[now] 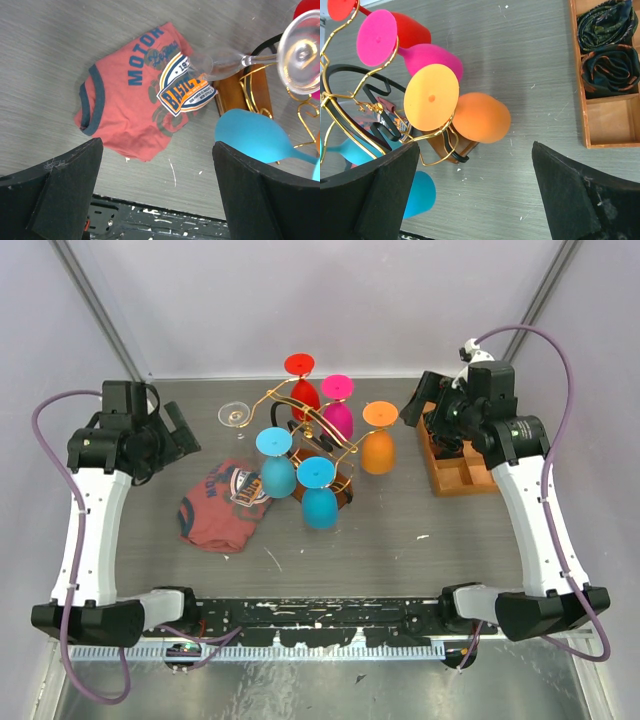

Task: Take the wine glass off the wine glass rack

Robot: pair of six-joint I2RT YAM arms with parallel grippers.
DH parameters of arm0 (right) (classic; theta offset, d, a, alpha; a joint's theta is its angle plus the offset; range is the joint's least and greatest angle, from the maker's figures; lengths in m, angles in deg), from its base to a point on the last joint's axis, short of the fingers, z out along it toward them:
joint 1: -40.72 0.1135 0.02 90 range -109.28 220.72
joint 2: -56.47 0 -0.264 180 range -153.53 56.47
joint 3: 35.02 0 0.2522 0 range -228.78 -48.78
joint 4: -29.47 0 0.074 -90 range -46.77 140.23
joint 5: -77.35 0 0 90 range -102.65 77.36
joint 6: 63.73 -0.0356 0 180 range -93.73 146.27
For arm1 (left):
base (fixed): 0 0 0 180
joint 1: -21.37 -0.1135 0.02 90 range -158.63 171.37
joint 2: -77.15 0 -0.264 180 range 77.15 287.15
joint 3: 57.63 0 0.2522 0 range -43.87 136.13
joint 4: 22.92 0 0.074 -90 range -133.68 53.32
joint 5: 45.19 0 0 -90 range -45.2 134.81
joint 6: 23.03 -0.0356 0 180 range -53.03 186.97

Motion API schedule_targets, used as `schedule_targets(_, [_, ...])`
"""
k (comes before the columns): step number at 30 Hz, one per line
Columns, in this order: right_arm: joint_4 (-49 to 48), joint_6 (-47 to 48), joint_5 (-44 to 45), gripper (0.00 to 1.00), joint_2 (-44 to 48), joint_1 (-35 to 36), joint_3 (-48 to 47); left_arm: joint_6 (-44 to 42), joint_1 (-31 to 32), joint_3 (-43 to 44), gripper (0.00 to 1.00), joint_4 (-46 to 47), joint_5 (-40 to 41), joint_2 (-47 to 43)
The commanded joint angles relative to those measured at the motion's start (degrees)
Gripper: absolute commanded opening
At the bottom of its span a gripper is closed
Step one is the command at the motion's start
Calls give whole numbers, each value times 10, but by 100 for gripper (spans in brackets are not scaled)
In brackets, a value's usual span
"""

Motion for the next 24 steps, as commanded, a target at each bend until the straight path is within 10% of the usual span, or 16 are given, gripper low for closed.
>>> schedule_targets(1, [-14,11,-11,100,24,1,9,6,-3,-37,98,-8,-1,14])
schedule_targets(24, [-35,19,-7,100,81,1,66,176,58,-247,98,139,-59,238])
